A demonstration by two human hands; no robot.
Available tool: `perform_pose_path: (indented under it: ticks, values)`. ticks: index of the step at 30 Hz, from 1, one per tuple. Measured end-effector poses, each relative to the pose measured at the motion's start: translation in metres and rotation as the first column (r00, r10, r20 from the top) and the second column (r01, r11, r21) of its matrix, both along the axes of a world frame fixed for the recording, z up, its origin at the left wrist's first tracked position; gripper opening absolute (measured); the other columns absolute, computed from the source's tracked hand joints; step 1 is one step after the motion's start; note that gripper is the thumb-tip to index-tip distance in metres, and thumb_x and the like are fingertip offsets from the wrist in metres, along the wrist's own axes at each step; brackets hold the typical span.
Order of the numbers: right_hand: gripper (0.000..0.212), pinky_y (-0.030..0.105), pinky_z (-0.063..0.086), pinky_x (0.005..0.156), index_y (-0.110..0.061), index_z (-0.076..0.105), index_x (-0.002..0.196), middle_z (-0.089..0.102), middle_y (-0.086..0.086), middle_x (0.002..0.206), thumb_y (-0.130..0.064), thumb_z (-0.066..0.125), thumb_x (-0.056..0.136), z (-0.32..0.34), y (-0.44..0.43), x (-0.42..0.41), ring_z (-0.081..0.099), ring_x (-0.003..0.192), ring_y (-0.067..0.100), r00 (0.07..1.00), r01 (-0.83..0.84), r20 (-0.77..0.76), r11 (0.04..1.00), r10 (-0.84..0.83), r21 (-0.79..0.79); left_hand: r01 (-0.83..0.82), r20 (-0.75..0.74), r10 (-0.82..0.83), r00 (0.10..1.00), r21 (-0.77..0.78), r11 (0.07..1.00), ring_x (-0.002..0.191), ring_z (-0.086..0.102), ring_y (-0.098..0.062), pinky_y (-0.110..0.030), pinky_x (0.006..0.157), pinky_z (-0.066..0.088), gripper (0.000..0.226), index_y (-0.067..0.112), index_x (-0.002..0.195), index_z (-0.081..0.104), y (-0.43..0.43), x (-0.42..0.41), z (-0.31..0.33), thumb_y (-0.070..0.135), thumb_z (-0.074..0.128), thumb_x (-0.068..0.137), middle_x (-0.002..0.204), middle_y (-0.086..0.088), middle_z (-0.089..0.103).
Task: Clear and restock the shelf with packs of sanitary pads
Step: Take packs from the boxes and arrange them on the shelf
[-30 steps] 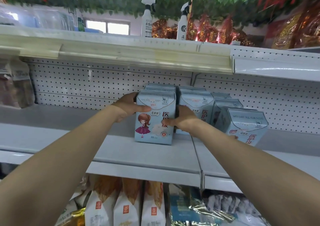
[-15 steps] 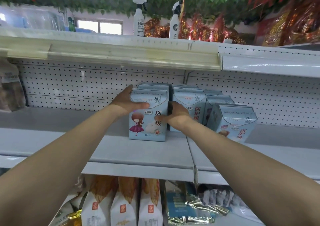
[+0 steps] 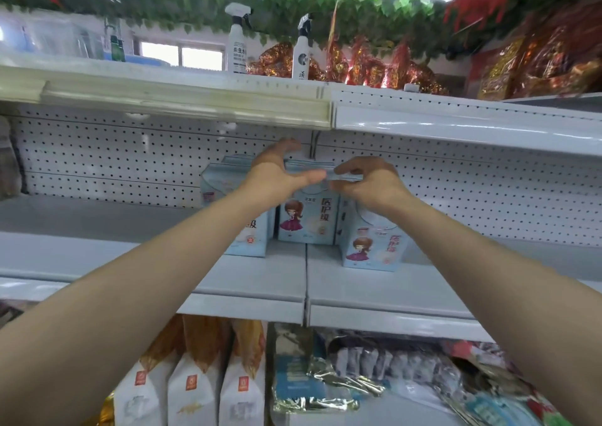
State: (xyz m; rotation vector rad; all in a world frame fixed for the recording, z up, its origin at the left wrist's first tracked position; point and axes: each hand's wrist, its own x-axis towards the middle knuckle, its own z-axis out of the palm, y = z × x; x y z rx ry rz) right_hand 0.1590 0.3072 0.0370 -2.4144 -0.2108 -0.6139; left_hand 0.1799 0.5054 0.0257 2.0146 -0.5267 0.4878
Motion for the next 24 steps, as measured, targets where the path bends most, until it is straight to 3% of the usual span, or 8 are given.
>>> perform_pose_path:
  ticks: [3, 8, 10, 13, 15, 18, 21, 24]
  values:
    - [0.051, 0.029, 0.043, 0.104, -0.026, 0.070, 0.122, 0.057, -0.004, 0.140, -0.049, 0.082, 0.078, 0.008, -0.049, -0.010, 0.051, 0.130, 0.017, 0.996, 0.031, -0.080, 0.998, -0.035, -0.046, 0.126, -0.101, -0.115, 0.988, 0.112, 0.986, 0.137, 0.043, -0.015, -0.026, 0.100, 0.040, 0.068, 0.033, 0.142, 0.049, -0.031, -0.004, -0.010, 0.051, 0.076, 0.081, 0.149, 0.006, 0.046]
    - [0.088, 0.031, 0.043, 0.103, -0.028, 0.052, 0.144, 0.052, -0.004, 0.145, -0.054, 0.086, 0.068, 0.002, -0.106, -0.009, 0.050, 0.131, 0.020, 0.924, -0.067, -0.383, 0.985, 0.001, -0.158, 0.203, -0.191, -0.168, 0.967, 0.184, 0.962, 0.140, 0.040, -0.015, -0.026, 0.104, 0.035, 0.062, 0.036, 0.140, 0.052, -0.072, -0.005, -0.023, 0.052, 0.072, 0.084, 0.152, 0.006, 0.045]
    - [0.091, 0.036, 0.045, 0.107, -0.031, 0.049, 0.144, 0.057, -0.006, 0.139, -0.049, 0.091, 0.065, -0.004, -0.115, -0.005, 0.053, 0.127, 0.019, 0.913, -0.117, -0.404, 0.984, 0.052, -0.136, 0.161, -0.195, -0.122, 0.973, 0.195, 0.967, 0.139, 0.043, -0.017, -0.032, 0.108, 0.039, 0.060, 0.037, 0.137, 0.055, -0.083, -0.001, -0.023, 0.057, 0.070, 0.083, 0.150, 0.005, 0.047]
    - [0.094, 0.036, 0.045, 0.107, -0.031, 0.044, 0.147, 0.054, -0.005, 0.138, -0.042, 0.091, 0.067, -0.011, -0.119, 0.004, 0.053, 0.127, 0.020, 0.943, -0.126, -0.332, 0.953, 0.029, -0.274, 0.090, -0.197, -0.059, 0.979, 0.157, 0.983, 0.139, 0.041, -0.017, -0.029, 0.106, 0.037, 0.055, 0.035, 0.135, 0.058, -0.093, 0.006, -0.016, 0.056, 0.068, 0.086, 0.150, 0.006, 0.047]
    - [0.091, 0.031, 0.048, 0.100, -0.029, 0.047, 0.146, 0.056, -0.005, 0.135, -0.038, 0.092, 0.067, -0.013, -0.122, 0.006, 0.055, 0.122, 0.018, 0.962, -0.136, -0.268, 0.949, 0.057, -0.285, 0.059, -0.200, -0.033, 0.979, 0.125, 0.990, 0.141, 0.039, -0.018, -0.026, 0.103, 0.034, 0.051, 0.033, 0.134, 0.059, -0.098, 0.010, -0.010, 0.051, 0.069, 0.088, 0.152, 0.006, 0.044]
    - [0.083, 0.023, 0.048, 0.088, -0.031, 0.053, 0.139, 0.059, -0.011, 0.127, -0.036, 0.093, 0.067, -0.008, -0.140, 0.006, 0.057, 0.113, 0.013, 0.951, -0.140, -0.299, 0.974, 0.082, -0.178, 0.002, -0.159, 0.028, 0.987, 0.186, 0.982, 0.142, 0.039, -0.020, -0.030, 0.111, 0.033, 0.053, 0.029, 0.136, 0.058, -0.107, 0.018, -0.004, 0.050, 0.069, 0.088, 0.154, 0.003, 0.043]
    - [0.065, 0.033, 0.052, 0.096, -0.029, 0.065, 0.123, 0.066, -0.011, 0.121, -0.041, 0.093, 0.065, -0.001, -0.172, 0.005, 0.063, 0.111, 0.014, 0.941, -0.122, -0.329, 0.986, 0.079, -0.111, -0.044, -0.114, 0.075, 0.991, 0.250, 0.967, 0.142, 0.039, -0.021, -0.030, 0.114, 0.031, 0.056, 0.026, 0.137, 0.059, -0.118, 0.029, -0.002, 0.052, 0.068, 0.088, 0.153, -0.001, 0.044]
    - [0.045, 0.041, 0.057, 0.094, -0.025, 0.071, 0.108, 0.075, -0.005, 0.105, -0.039, 0.091, 0.070, 0.000, -0.204, 0.005, 0.069, 0.101, 0.018, 0.934, -0.113, -0.343, 0.993, 0.096, -0.031, -0.063, -0.091, 0.102, 0.991, 0.363, 0.930, 0.150, 0.022, -0.024, -0.036, 0.119, 0.023, 0.061, 0.027, 0.140, 0.056, -0.131, 0.042, -0.004, 0.058, 0.063, 0.088, 0.158, -0.004, 0.036]
